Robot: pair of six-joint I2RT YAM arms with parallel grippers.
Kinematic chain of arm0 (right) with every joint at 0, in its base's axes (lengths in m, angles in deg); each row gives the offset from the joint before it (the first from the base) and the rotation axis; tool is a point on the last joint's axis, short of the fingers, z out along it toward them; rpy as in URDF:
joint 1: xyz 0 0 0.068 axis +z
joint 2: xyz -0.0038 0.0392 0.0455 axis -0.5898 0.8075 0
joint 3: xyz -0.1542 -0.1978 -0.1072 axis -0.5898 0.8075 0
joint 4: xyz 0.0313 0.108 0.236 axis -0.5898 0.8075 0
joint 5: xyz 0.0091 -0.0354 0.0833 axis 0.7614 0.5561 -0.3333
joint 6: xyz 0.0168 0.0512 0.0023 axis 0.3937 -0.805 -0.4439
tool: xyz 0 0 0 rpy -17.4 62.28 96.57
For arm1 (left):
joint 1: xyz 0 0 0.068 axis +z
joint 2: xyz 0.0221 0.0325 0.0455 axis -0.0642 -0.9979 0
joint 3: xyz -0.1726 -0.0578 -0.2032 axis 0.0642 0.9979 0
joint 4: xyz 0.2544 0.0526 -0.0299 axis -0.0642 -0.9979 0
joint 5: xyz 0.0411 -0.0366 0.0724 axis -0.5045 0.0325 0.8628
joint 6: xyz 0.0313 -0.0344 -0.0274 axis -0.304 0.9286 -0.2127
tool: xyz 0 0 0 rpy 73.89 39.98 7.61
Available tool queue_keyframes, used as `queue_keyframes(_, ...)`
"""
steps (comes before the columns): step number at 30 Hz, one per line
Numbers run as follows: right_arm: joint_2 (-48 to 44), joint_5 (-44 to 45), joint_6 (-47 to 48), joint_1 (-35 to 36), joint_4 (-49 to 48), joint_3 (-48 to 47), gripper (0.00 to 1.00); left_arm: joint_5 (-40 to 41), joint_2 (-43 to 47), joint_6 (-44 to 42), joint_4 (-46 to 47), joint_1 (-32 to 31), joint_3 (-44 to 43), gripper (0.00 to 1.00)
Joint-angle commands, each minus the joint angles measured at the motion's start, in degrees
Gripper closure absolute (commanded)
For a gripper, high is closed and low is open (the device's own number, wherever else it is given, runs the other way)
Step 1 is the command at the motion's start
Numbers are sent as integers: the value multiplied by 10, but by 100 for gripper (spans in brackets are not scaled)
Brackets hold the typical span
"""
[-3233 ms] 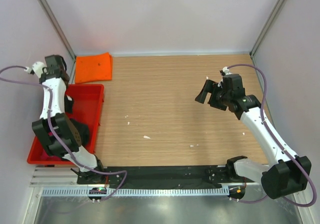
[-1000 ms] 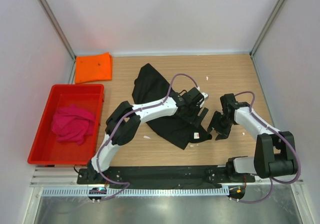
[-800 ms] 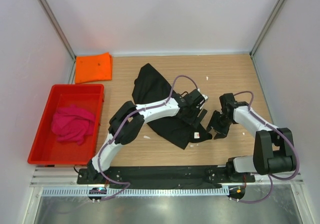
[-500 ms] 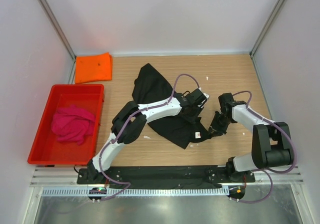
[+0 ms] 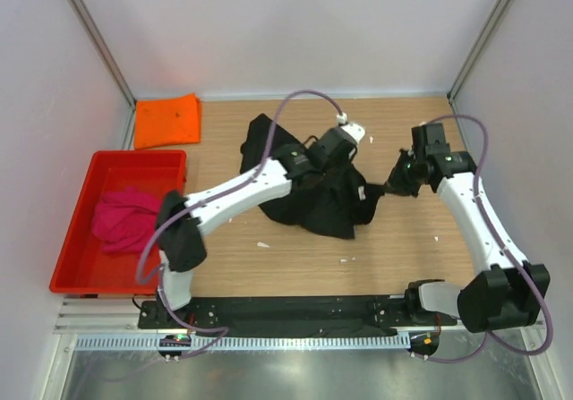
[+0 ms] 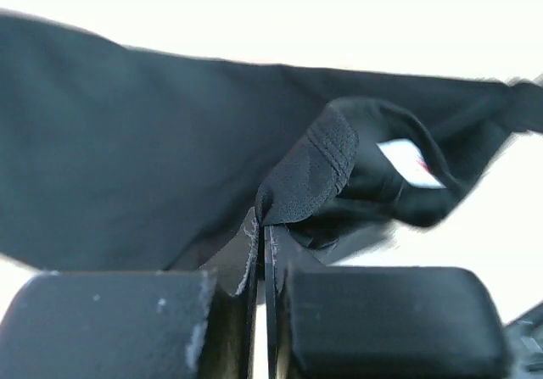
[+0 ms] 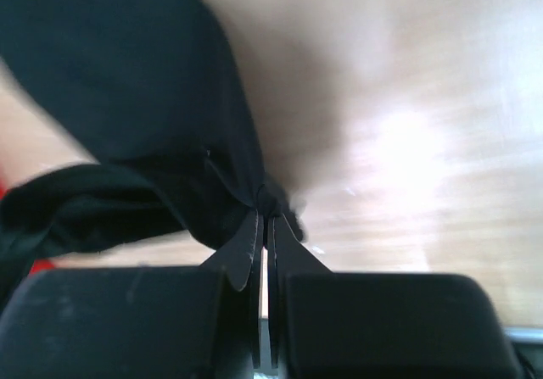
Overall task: Fold and stack the t-shirts
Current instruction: Flatten the tshirt out
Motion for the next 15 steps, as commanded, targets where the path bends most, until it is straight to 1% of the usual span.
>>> queue_keyframes(1, -40, -8, -12, 0, 44, -119, 99, 90, 138, -40, 8, 3, -51, 100)
queue_keyframes(2, -40, -15, -16, 0, 50, -167, 99, 98, 152, -45, 8, 3, -58, 100)
queue_keyframes(4, -35, -29, -23, 6, 68, -216, 99, 117, 195, -54, 7, 3, -81, 100)
queue_keyframes(5, -32, -51, -24, 7, 73, -261, 99, 120, 211, -61, 6, 3, -87, 100)
queue_keyframes(7, -25, -72, -26, 14, 88, -303, 99, 122, 240, -69, 10, 3, -96, 100)
queue_keyframes(8, -24, -83, -25, 21, 92, -343, 99, 116, 277, -78, 15, 3, -96, 100)
queue_keyframes(10, -25, -95, -18, 35, 98, -384, 99, 101, 315, -86, 23, 3, -90, 100)
queue_keyframes(11, -26, -101, -17, 39, 98, -420, 99, 92, 353, -89, 28, 3, -81, 100)
queue_keyframes(12, -28, -122, -15, 41, 91, -437, 99, 71, 376, -92, 37, 3, -74, 100)
queue_keyframes(14, -33, -161, -17, 44, 78, -481, 99, 57, 414, -91, 45, 3, -58, 100)
queue_keyframes(15, -35, -185, -23, 44, 58, -494, 99, 47, 451, -89, 46, 3, -55, 100)
